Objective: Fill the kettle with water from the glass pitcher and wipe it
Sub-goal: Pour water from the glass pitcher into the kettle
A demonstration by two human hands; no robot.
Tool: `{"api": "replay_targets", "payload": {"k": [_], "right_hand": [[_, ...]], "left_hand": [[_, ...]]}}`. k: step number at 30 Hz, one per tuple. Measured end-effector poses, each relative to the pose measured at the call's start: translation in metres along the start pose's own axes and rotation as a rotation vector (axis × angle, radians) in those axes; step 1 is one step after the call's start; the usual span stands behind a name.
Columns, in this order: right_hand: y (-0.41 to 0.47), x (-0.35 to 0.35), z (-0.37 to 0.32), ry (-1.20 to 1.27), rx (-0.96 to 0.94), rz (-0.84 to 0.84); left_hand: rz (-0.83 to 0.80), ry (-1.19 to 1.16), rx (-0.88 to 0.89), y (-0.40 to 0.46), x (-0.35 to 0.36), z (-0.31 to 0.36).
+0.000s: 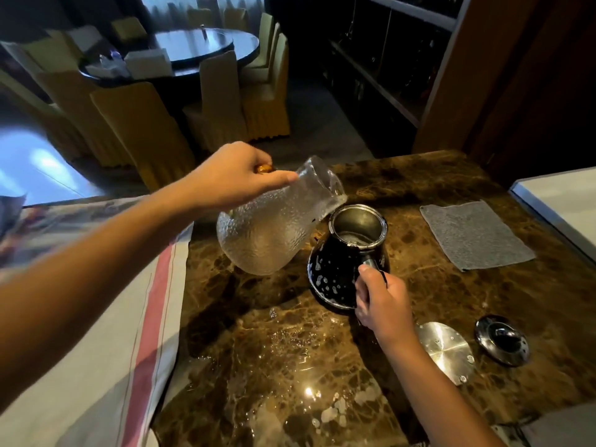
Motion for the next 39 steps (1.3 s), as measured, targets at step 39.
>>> {"api": "replay_targets", "payload": {"k": [39], "right_hand": [[-0.004,0.0,-0.002,-0.054,0.01,0.085]], "left_hand": [[0.816,-0.424,-0.431,-0.168,0.107,-0.062]]}}
Point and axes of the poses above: each hand's wrist, its own y-axis towards the middle knuckle, its own x-axis out of the palm, z = x × y, the point moved 7 cm from there along y, towards the middle knuckle, and after that the axes turned 10 degrees about x, right-handed, at the moved point
